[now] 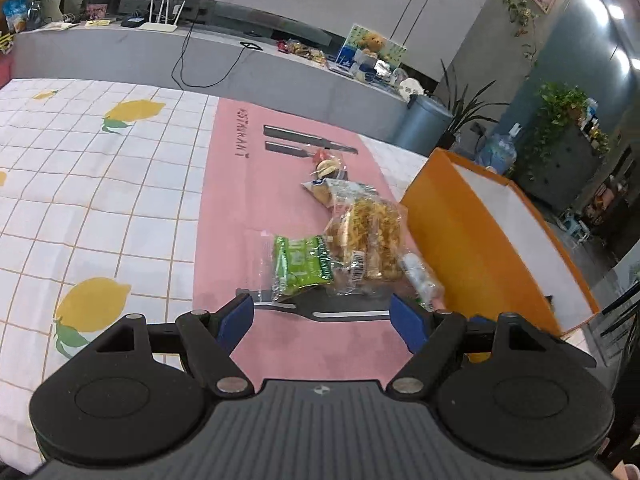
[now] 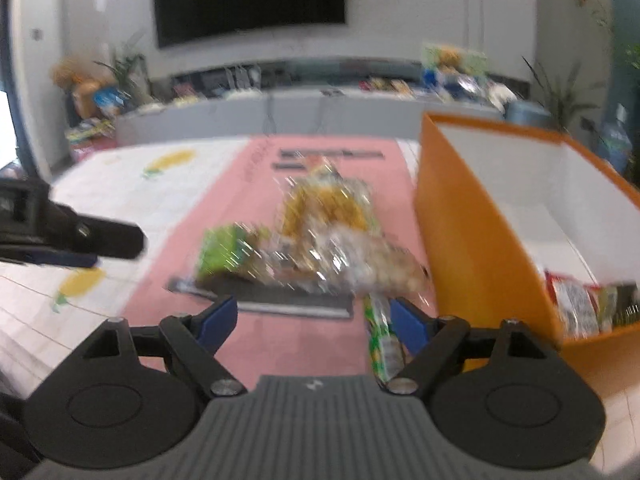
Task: Organize snacks
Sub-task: 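Grasp the clear tube of white balls with the right tool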
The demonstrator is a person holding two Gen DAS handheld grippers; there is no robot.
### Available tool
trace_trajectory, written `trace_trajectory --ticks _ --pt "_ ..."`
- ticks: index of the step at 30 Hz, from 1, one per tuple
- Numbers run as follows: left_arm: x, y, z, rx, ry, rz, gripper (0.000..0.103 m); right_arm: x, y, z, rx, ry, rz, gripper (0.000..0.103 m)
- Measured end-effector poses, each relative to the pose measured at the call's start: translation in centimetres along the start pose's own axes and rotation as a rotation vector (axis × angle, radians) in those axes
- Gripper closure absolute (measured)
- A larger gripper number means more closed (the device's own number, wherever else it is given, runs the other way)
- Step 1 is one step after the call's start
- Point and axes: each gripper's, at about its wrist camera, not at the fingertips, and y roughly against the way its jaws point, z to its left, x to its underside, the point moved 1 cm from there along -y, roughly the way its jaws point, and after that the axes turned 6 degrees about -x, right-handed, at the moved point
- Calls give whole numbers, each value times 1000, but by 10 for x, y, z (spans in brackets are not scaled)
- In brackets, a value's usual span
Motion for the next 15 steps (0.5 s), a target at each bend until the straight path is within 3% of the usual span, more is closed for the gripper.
trace_trajectory --ticks 5,9,13,15 --pt "0 -12 6 -39 25 13 12 7 -14 -11 -27 -80 23 26" --pt "1 -18 16 -45 89 39 12 8 -17 -3 -6 -12 -41 21" --pt "2 -17 23 -46 116 41 12 4 -12 23 71 244 -106 13" --pt "2 -17 25 -69 120 33 12 6 -13 38 160 414 -136 11"
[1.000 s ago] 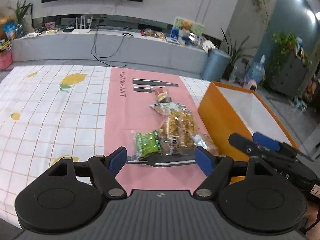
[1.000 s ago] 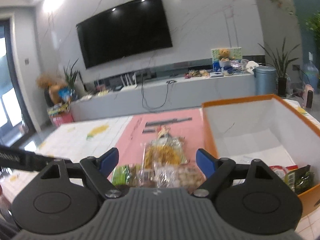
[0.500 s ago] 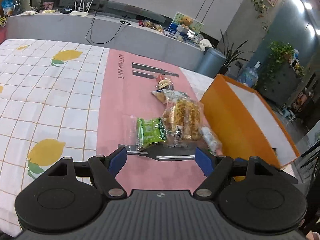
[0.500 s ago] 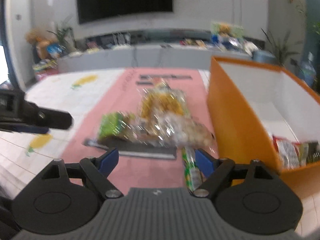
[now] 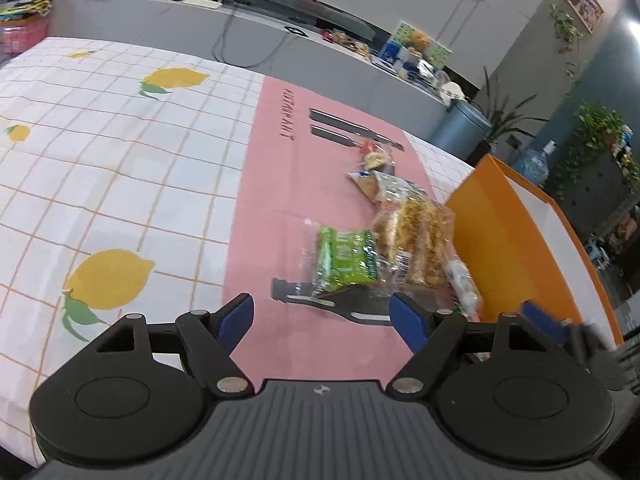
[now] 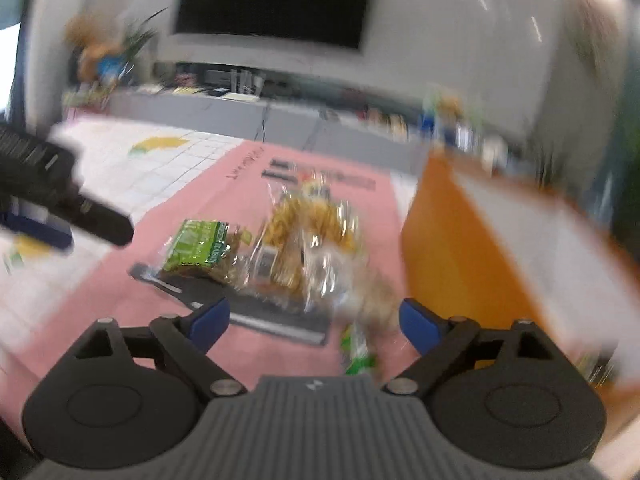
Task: Organize snacks
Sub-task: 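Grasp the clear tube of white balls with the right tool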
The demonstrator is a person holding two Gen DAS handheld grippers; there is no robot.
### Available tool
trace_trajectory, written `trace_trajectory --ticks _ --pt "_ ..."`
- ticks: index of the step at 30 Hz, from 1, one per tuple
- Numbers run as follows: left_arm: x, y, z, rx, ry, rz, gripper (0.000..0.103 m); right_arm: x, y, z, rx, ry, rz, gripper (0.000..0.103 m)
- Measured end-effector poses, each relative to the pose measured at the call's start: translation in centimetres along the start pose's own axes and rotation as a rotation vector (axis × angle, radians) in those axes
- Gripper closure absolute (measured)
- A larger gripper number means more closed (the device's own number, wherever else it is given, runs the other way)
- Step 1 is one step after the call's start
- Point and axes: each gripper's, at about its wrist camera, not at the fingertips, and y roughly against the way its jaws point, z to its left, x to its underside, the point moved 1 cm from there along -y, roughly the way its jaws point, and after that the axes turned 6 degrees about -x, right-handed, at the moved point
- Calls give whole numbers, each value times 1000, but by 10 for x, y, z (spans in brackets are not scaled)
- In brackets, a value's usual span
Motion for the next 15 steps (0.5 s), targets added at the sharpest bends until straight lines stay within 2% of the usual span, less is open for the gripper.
trace_trajectory --ticks 2,5,7,10,13,14,15 --pt "0 -1 0 -16 -4 -2 12 1 -7 10 70 116 9 11" --pt "0 1 -2 -29 -19 -11 12 7 -23 16 115 169 38 14" --pt "1 2 -5 -28 -38 -18 12 10 -30 17 123 194 47 18" --pt "1 1 -8 -37 -58 -22 12 13 -42 21 153 259 50 30" --pt "2 -1 -8 -27 -61 -14 12 15 -52 25 181 300 57 52" --pt "2 -1 -8 -21 -59 -8 12 15 -56 25 183 304 67 69" --pt "2 -2 -7 -16 -57 -6 12 16 -58 26 200 311 68 79"
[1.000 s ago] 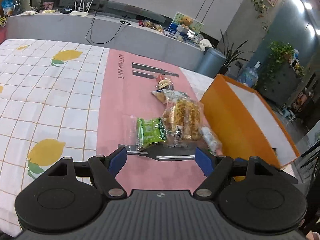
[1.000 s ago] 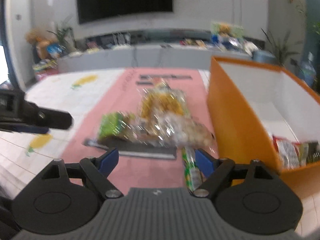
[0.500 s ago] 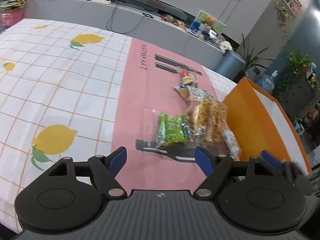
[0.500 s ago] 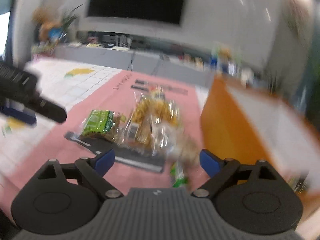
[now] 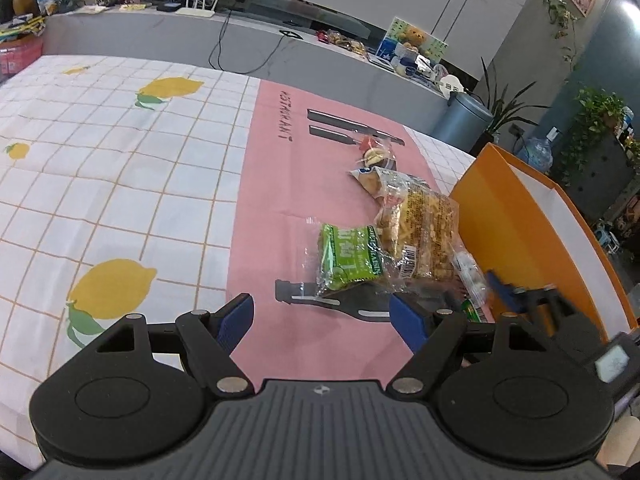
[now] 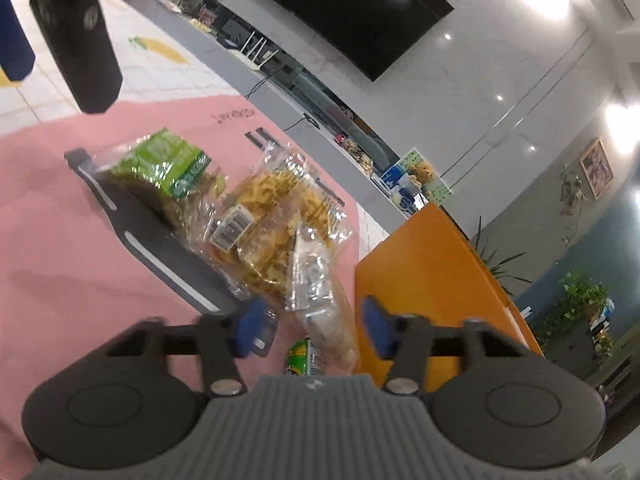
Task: Organize snacks
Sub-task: 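Grasp the clear tube of white balls with the right tool, then lift the clear tube off the placemat with the right tool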
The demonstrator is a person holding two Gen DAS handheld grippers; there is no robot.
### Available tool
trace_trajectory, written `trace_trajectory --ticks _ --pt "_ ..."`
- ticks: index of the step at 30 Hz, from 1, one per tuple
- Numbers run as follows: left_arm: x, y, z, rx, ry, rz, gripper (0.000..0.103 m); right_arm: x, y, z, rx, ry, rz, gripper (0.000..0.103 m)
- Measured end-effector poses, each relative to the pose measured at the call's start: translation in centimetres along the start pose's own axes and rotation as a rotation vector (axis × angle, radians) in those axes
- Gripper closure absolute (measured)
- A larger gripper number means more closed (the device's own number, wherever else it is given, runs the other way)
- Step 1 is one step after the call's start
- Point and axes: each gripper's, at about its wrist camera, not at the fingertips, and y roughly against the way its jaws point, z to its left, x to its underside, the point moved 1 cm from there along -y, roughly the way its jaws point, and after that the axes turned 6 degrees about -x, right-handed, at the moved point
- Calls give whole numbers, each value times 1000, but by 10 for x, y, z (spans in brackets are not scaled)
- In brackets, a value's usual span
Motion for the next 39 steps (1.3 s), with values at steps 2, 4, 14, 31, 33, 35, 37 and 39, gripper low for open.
trace_trajectory --ticks 2,4,14,31,33,35,37,39 --pt "0 0 1 0 -2 -2 12 0 0 -1 11 4 -10 83" --pt "-1 1 1 -4 -5 -7 12 -2 5 -11 -12 -52 -19 84" --pt "-4 7 1 2 8 -26 12 -15 53 -76 -140 -399 -123 89" --pt "-5 5 0 0 18 -23 12 8 70 -96 -672 -715 -23 89" --pt "-5 6 0 1 17 -23 12 7 74 -92 -700 -701 -25 89" --pt "-5 5 0 -3 15 -23 12 8 71 -89 -708 -677 -26 89" --pt "-5 5 0 -7 18 -23 12 8 68 -88 -721 -645 -32 88" --pt "-5 6 1 -5 21 -22 12 8 65 -83 -728 -629 -26 88"
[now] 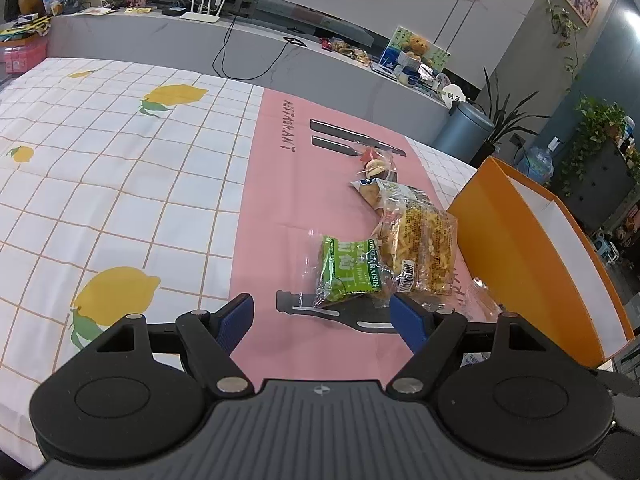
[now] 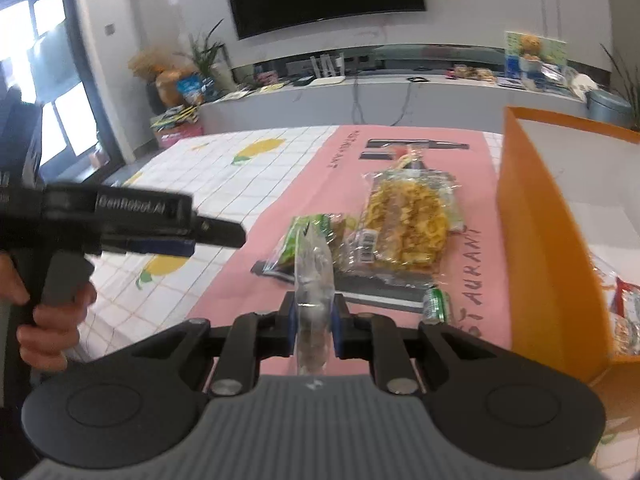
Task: Organize snacks
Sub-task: 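Lift the clear tube off the placemat with the right tool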
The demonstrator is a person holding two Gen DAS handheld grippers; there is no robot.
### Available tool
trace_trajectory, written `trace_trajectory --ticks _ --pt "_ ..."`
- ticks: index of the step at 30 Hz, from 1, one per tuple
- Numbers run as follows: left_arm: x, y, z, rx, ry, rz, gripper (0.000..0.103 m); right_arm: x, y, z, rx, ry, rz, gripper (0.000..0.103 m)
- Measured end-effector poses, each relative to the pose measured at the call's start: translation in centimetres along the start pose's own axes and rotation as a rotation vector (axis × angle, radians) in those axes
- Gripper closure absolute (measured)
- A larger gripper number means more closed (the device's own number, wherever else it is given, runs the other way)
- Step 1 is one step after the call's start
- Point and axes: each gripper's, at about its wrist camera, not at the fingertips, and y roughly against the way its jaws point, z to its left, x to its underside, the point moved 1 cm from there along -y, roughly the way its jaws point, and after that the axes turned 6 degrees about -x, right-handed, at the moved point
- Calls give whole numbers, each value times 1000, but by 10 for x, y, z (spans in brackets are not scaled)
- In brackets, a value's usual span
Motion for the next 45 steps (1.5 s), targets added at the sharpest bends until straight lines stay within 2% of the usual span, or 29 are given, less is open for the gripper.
trace_trajectory --ticks 16,19,25,27,38,45 --pt "-1 3 6 -3 24 0 13 -2 -23 -3 -2 -42 -4 88" --pt "-2 3 9 2 32 4 13 -10 -18 -7 -10 -88 71 88" --pt "-4 4 3 21 4 8 13 -16 6 -13 -12 -64 223 89" --pt "-3 4 0 15 -14 2 13 -16 5 -13 18 -40 255 88" --pt "-2 0 5 2 5 22 13 -18 -28 -16 103 -61 177 85" --pt "-2 -1 4 0 1 28 13 -8 -56 -10 109 -64 196 85"
